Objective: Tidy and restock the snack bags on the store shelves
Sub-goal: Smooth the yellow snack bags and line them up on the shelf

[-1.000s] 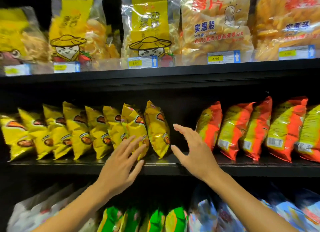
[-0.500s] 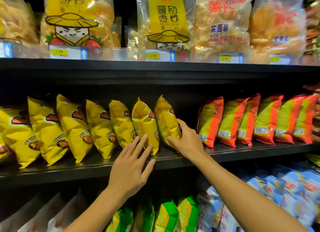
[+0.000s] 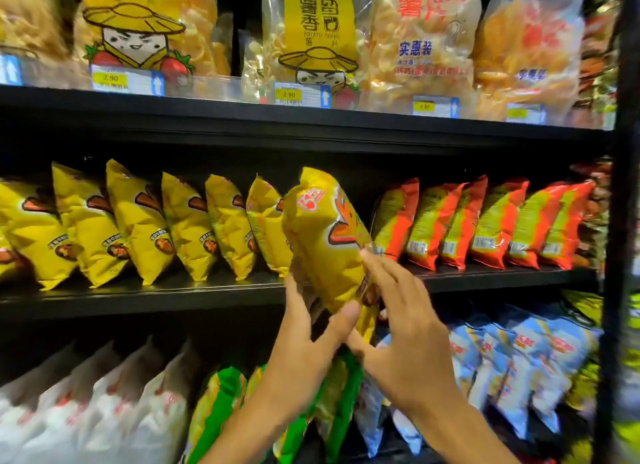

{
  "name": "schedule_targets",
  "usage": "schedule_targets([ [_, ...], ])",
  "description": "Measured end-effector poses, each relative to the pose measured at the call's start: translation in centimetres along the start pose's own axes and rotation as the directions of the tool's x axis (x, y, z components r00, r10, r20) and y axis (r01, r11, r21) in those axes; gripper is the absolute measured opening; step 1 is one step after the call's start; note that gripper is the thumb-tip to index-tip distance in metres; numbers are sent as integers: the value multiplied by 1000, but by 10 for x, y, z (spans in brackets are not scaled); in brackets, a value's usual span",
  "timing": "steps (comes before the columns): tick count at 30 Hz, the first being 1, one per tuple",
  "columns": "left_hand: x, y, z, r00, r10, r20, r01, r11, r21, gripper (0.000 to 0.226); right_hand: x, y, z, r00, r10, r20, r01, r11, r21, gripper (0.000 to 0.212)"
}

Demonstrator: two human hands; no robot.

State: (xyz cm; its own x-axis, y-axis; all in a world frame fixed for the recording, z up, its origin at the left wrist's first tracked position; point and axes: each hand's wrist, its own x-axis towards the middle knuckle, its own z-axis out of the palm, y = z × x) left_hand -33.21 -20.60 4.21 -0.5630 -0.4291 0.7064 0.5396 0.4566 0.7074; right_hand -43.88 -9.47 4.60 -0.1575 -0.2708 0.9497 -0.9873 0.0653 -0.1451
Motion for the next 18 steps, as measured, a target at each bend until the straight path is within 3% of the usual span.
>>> schedule_targets([
  [3,-25,-1,20,980,-168,-104,159,983,-93,73,-46,2,-5,994,-93,60,86,990,112,75],
  [7,-54,-17,15,973,-189,-131,178,980,-89,43,-82,12,-25,996,-74,50,53,941,334,44],
  [10,-86,-26,14,967,-236,-98,235,972,-22,39,-94,16,-40,973,230,7,-196,813,548,45],
  [12,-109,-30,18,964,-262,-45,264,964,44,39,-101,19,-46,901,393,185,-406,608,683,62],
  [14,-131,-33,22,946,-325,20,324,945,47,42,-113,21,-47,805,421,417,-585,448,676,77],
  [16,-151,-42,23,916,-393,86,392,920,29,52,-135,22,-49,745,438,502,-662,404,631,80],
  [18,-168,-49,25,892,-437,113,436,899,42,78,-154,21,-56,710,506,489,-696,400,596,69],
])
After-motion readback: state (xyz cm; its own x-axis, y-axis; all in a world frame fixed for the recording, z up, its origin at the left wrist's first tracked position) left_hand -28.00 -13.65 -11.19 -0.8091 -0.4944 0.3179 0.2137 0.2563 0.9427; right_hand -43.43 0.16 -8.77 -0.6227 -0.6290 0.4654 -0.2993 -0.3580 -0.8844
